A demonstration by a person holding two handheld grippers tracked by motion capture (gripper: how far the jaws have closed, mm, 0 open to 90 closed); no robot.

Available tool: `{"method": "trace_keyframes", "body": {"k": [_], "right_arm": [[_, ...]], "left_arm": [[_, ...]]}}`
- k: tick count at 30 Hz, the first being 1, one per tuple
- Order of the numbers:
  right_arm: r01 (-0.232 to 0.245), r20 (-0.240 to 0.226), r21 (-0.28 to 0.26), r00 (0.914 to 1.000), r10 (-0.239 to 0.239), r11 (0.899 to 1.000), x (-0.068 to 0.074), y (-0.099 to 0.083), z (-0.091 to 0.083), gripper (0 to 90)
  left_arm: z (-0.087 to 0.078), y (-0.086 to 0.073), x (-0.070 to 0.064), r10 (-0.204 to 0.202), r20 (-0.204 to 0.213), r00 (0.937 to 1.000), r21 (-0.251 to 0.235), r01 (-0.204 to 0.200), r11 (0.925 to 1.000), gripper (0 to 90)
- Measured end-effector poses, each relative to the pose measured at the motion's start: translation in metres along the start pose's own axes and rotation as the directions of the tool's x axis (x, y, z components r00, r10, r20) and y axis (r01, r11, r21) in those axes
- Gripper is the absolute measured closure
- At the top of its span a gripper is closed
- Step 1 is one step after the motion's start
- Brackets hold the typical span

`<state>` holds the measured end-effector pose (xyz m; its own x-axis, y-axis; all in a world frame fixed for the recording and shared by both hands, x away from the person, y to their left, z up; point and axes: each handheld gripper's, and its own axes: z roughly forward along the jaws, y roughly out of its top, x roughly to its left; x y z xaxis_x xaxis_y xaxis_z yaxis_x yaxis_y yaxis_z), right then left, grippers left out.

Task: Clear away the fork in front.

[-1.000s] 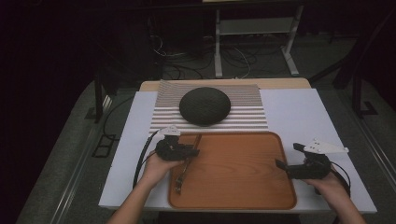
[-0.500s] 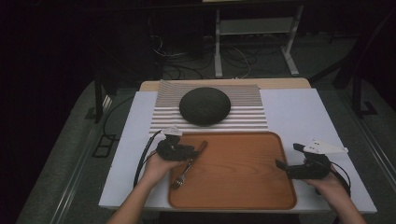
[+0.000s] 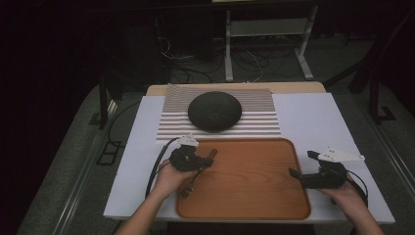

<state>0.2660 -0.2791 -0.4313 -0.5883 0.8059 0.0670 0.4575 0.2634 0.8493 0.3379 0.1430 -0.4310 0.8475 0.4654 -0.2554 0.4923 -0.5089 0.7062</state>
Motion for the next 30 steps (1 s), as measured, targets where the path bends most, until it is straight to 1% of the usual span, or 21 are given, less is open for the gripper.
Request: {"method": "trace_keyframes", "body": {"k": [2, 4, 5, 6, 8, 10, 17, 20, 30], "right_arm": [[-0.001, 0.001, -0.002, 1.0000, 0.001, 1.000, 0.000, 0.000, 0.000, 4.8], [-0.002, 0.002, 0.001, 1.0000, 0.002, 1.000, 0.000, 0.000, 0.000, 4.9], [0.000, 0.002, 0.001, 1.0000, 0.000, 1.000, 0.000, 0.000, 0.000, 4.9], [0.002, 0.003, 0.001, 1.0000, -0.002, 1.000, 0.000, 0.000, 0.000, 4.9], [0.001, 0.003, -0.001, 1.0000, -0.001, 1.000, 0.001, 0.000, -0.001, 4.9], [0.001, 0.005, 0.001, 1.0000, -0.001, 1.000, 0.001, -0.001, -0.001, 4.9], [0.000, 0.006, 0.003, 1.0000, 0.000, 1.000, 0.001, -0.002, -0.002, 5.0], [0.000, 0.006, 0.002, 1.0000, 0.000, 1.000, 0.000, -0.002, -0.002, 5.0], [0.004, 0.005, 0.006, 1.0000, -0.004, 1.000, 0.001, -0.002, -0.002, 5.1]], "left_arm": [[0.006, -0.001, 0.000, 0.020, -0.021, 0.9996, 0.046, -0.019, 0.9988, 89.6], [0.009, -0.003, 0.001, 0.028, -0.044, 0.9986, 0.078, -0.025, 0.9966, 89.6], [0.010, -0.004, 0.002, 0.034, -0.053, 0.9980, 0.084, -0.030, 0.9960, 89.6], [0.009, -0.004, 0.003, 0.027, -0.051, 0.9983, 0.081, -0.023, 0.9965, 89.6], [0.008, -0.004, 0.005, 0.028, -0.067, 0.9974, 0.080, -0.023, 0.9965, 89.6], [0.007, -0.004, 0.007, 0.024, -0.070, 0.9973, 0.081, -0.018, 0.9965, 89.6], [0.000, -0.006, 0.016, -0.002, -0.099, 0.9950, 0.074, 0.009, 0.9972, 89.6], [-0.003, -0.009, 0.020, -0.017, -0.106, 0.9942, 0.067, 0.024, 0.9975, 89.6], [-0.020, -0.018, 0.036, -0.066, -0.148, 0.9868, 0.051, 0.074, 0.9959, 89.5]]}}
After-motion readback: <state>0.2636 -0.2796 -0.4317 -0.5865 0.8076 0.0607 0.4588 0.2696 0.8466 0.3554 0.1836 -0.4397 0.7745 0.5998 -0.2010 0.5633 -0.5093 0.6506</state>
